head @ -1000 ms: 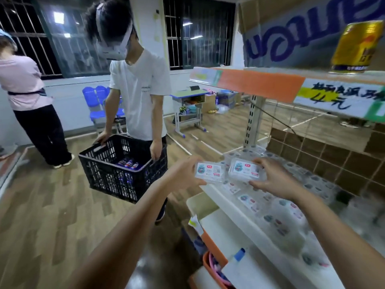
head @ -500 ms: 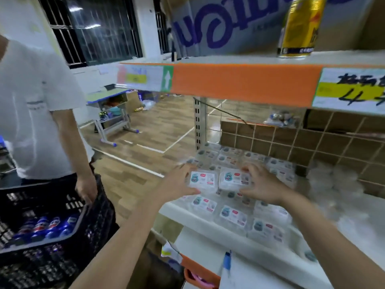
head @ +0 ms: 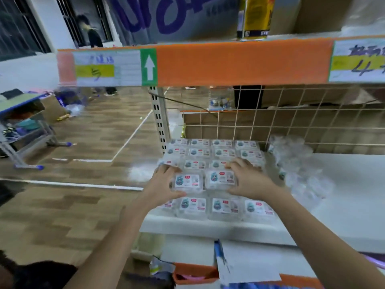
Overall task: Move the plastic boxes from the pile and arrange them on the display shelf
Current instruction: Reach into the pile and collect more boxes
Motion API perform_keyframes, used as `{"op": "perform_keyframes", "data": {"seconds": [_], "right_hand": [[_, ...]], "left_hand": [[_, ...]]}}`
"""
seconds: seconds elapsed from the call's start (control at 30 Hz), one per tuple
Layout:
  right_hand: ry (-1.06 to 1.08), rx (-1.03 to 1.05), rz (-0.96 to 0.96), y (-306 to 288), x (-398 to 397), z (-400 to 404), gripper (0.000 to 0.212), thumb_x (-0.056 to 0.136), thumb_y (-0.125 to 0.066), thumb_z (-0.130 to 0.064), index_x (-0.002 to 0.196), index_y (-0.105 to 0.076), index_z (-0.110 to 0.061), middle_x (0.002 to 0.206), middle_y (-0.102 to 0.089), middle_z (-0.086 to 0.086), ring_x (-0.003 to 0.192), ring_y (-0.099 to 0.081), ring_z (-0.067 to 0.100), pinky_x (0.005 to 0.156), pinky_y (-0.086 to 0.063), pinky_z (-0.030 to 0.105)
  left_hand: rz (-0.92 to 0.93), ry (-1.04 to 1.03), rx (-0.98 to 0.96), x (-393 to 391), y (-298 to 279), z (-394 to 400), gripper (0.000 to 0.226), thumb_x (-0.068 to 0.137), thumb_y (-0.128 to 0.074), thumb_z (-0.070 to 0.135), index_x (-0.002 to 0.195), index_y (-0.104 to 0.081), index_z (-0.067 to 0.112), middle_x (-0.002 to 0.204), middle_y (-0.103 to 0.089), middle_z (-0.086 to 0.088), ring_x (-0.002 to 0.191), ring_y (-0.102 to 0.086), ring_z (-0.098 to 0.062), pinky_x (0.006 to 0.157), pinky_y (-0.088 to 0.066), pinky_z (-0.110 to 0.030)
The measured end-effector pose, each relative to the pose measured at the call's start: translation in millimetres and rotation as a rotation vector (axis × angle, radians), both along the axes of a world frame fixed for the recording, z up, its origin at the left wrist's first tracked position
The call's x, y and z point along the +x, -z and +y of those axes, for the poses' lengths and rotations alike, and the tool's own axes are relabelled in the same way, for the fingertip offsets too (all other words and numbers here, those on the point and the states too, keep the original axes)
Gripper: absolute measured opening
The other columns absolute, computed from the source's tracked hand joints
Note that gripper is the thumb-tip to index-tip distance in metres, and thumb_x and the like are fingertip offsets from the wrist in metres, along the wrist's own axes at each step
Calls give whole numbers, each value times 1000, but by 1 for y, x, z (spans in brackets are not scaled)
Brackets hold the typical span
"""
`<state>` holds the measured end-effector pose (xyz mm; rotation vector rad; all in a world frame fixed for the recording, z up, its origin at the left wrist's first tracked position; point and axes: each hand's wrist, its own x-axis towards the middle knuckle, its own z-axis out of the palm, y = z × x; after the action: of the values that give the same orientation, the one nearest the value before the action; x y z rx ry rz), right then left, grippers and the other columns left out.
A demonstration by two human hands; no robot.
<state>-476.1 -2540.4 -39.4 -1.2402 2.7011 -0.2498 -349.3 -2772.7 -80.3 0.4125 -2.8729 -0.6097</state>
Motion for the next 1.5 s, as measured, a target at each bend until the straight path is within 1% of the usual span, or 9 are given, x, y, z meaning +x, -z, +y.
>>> {"op": "perform_keyframes", "data": {"seconds": [0.17, 0.27, 0.47, 0.73, 0.93, 1.13, 1.27, 1.37, 1.5], "right_hand": [[26, 2, 42, 7, 6, 2, 68, 85, -62, -41, 142, -31, -20, 148, -26, 0, 137, -19, 18, 108, -24, 31], [26, -1, 76, 12, 6, 4, 68, 86, -59, -47, 143, -32, -21, 146, -29, -2, 136, -19, 17, 109, -22, 31], [36, 34, 116, 15, 3, 3, 71, 86, -54, -55, 145, -32, -23, 142, -34, -4, 133, -21, 15, 111, -27, 34], [17, 110, 115, 15, -1, 5, 71, 88, -50, -57, 148, -28, -25, 146, -30, -5, 135, -18, 16, 112, -24, 36], [4, 135, 86, 13, -3, 4, 72, 88, -53, -54, 148, -27, -24, 148, -28, -4, 137, -17, 17, 114, -21, 38], [-8, 181, 18, 6, -10, 1, 74, 87, -54, -55, 148, -26, -24, 150, -26, -3, 139, -17, 18, 115, -23, 40], [-19, 144, -9, -6, -17, -3, 65, 91, -50, -50, 146, -30, -23, 150, -28, 1, 138, -22, 20, 112, -25, 38], [-11, 88, 17, -14, -24, -4, 58, 94, -49, -44, 145, -35, -19, 150, -31, 4, 137, -26, 20, 110, -25, 34], [63, 104, 150, -21, -40, 10, 52, 94, -50, -39, 140, -41, -17, 143, -41, 3, 130, -39, 22, 104, -38, 39]], "left_hand": [[36, 41, 72, 0, 6, -3, 71, 69, -82, 38, 130, -50, 21, 130, -39, -3, 128, -31, -19, 108, -35, -34], [24, 45, 101, 1, 7, -4, 73, 70, -81, 38, 133, -48, 23, 133, -37, -1, 129, -27, -18, 108, -37, -39], [-10, 42, 37, -3, 4, -1, 72, 76, -74, 39, 137, -40, 23, 136, -37, 0, 131, -27, -19, 107, -30, -31], [1, 28, -18, -4, 5, 5, 62, 79, -71, 39, 134, -46, 22, 134, -39, -3, 129, -28, -20, 104, -31, -30], [-24, 54, -65, -3, 2, 14, 60, 85, -65, 39, 137, -42, 20, 137, -37, -4, 129, -27, -21, 104, -28, -27], [-29, 74, -102, -4, -5, 13, 58, 84, -63, 49, 134, -48, 22, 136, -41, -2, 128, -31, -21, 106, -28, -30], [34, 126, -172, -22, -19, 11, 44, 89, -55, 47, 125, -57, 21, 129, -52, -1, 123, -41, -22, 101, -33, -31], [-1, 187, -260, -50, -32, 20, 42, 93, -47, 48, 126, -56, 23, 130, -52, 0, 122, -41, -21, 98, -34, -32], [-68, 350, -468, -100, -46, 52, 42, 96, -42, 46, 129, -52, 22, 133, -49, -1, 126, -39, -23, 102, -32, -37]]}}
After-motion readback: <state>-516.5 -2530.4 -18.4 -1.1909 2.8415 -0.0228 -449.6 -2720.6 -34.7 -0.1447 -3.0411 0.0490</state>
